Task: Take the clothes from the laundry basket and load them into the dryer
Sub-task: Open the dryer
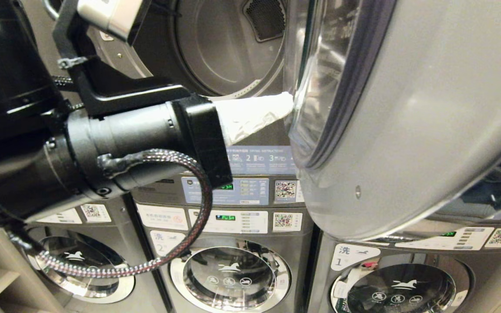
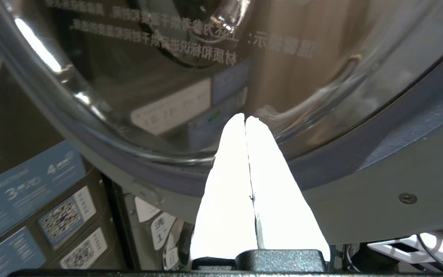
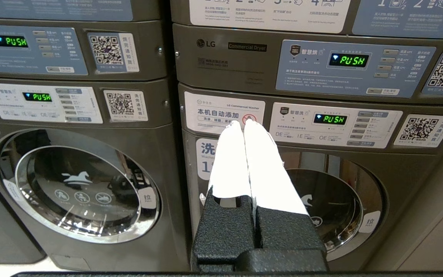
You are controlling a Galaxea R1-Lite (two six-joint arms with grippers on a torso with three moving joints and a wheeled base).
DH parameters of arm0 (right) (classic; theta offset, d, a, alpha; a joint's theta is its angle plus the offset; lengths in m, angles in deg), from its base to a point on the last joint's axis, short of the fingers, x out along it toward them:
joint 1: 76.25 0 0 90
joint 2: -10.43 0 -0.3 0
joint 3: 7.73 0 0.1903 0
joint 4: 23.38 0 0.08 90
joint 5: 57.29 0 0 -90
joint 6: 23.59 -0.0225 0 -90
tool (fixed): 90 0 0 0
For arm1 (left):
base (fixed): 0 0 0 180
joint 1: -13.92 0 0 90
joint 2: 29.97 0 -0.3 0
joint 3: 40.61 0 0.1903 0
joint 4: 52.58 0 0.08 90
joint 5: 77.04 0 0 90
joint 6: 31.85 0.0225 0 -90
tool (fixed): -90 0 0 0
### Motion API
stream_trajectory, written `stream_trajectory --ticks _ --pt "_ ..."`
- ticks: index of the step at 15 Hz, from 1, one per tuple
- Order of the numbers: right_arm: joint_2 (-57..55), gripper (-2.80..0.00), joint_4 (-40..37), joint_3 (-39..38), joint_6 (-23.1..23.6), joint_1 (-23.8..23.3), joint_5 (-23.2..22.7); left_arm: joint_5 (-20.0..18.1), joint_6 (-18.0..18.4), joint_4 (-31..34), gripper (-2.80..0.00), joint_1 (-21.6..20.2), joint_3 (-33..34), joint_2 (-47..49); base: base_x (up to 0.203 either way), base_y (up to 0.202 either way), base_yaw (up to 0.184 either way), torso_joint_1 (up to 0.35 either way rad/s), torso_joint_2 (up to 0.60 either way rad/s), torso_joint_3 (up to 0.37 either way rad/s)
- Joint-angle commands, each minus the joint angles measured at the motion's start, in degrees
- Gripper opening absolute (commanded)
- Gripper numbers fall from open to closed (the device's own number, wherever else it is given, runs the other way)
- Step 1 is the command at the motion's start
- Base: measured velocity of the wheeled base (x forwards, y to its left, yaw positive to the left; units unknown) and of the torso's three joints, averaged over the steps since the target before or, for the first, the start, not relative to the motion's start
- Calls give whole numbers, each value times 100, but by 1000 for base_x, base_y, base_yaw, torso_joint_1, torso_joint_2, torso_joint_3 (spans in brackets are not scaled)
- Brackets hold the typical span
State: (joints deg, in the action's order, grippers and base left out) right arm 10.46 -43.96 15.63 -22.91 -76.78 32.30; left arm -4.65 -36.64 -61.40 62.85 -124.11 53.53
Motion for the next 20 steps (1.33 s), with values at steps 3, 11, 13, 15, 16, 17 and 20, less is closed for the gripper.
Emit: stream_trajectory --ticks 3,11,13,15,16,17,20 --pt "-2 -280 3 -105 2 0 -3 -7 12 -35 -280 345 -462 483 0 0 0 0 0 0" --pt "-2 -280 4 -105 73 0 -13 15 35 -139 -280 957 -2035 1964 0 0 0 0 0 0" --pt "-2 -280 -14 -97 101 0 -38 70 42 -533 -280 1095 -2567 2533 0 0 0 0 0 0" --pt "-2 -280 -14 -97 99 0 -38 390 70 -926 -280 1206 -3051 2938 0 0 0 0 0 0" --pt "-2 -280 12 -105 99 0 -47 637 81 -971 -280 1216 -3088 2931 0 0 0 0 0 0" --pt "-2 -280 12 -105 107 0 -47 856 89 -960 -280 1180 -3026 2847 0 0 0 0 0 0" --pt "-2 -280 3 -105 143 0 -47 1393 136 -911 -280 916 -2630 2288 0 0 0 0 0 0"
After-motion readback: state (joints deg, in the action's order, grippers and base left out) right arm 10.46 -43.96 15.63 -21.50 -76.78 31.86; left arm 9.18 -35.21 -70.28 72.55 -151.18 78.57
